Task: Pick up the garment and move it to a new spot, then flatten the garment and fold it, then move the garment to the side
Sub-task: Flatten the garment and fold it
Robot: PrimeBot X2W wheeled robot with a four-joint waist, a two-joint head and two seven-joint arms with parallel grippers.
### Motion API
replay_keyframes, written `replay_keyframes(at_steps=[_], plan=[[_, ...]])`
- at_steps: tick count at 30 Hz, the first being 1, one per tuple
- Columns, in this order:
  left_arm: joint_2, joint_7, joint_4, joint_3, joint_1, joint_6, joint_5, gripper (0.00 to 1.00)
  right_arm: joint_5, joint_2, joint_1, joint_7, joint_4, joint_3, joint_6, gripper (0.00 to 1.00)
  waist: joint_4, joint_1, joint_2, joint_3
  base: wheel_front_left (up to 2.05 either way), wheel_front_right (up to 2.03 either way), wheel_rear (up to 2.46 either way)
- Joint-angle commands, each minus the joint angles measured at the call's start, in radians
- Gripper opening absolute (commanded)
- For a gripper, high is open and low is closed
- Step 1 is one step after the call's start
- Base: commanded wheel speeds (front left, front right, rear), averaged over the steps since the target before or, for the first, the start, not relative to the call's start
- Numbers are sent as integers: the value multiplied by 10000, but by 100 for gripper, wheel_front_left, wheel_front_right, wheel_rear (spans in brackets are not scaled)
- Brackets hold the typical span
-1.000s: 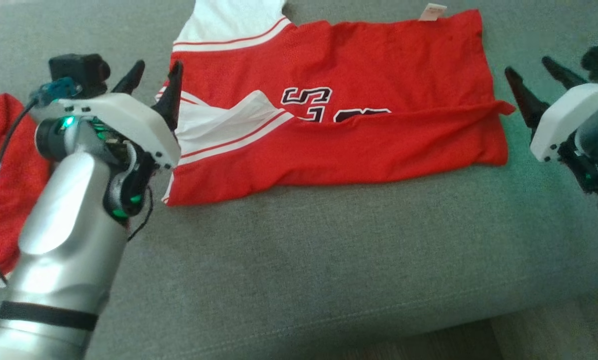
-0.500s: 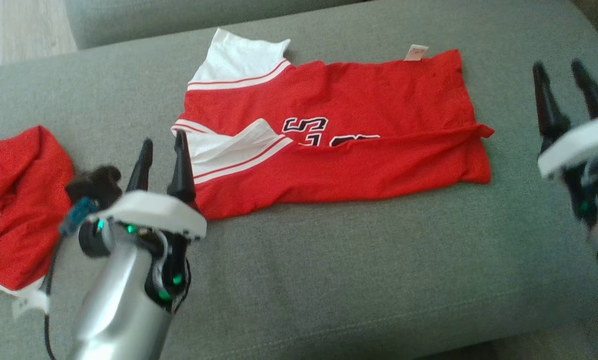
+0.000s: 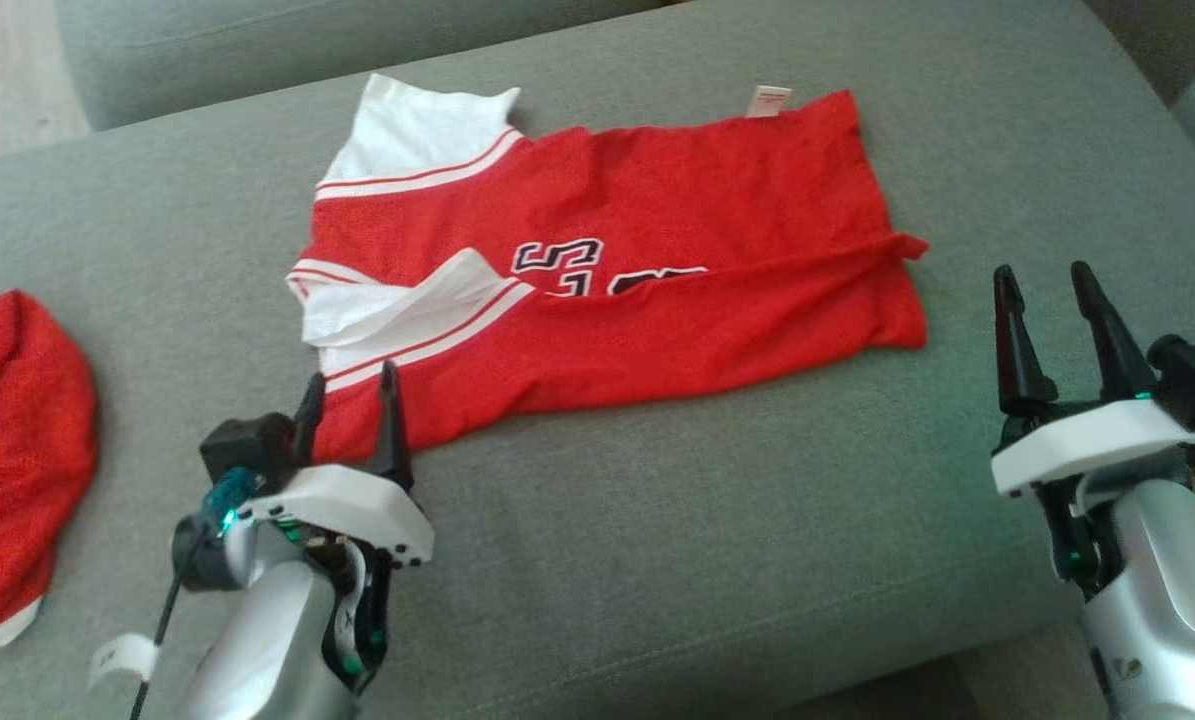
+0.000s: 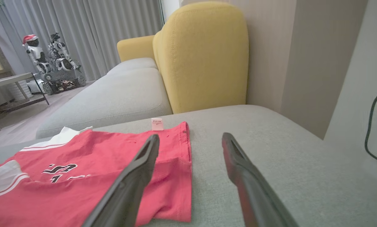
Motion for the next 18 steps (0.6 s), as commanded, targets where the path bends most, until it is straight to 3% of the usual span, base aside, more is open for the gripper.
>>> replay_keyframes(at_steps=[1, 10, 15, 18], plan=[[293, -91, 64, 218, -668, 240, 381, 100, -136, 23, -99, -98, -449, 59, -9, 100, -189, 0, 0, 66, 0, 0, 0], [679, 736, 2138, -101, -1377, 1493, 1305, 100, -335, 285, 107, 133, -1081, 27, -9, 100, -573, 0, 0, 194, 0, 0, 0], [768, 1330, 2705, -319, -1543, 1711, 1488, 100, -366, 306, 212, 173, -1248, -84, -9, 100, -573, 0, 0, 245, 0, 0, 0], [762, 1711, 2936, -476, -1582, 1622, 1496, 100, -382, 348, 239, 210, -1296, -114, -9, 100, -543, 0, 0, 257, 0, 0, 0]])
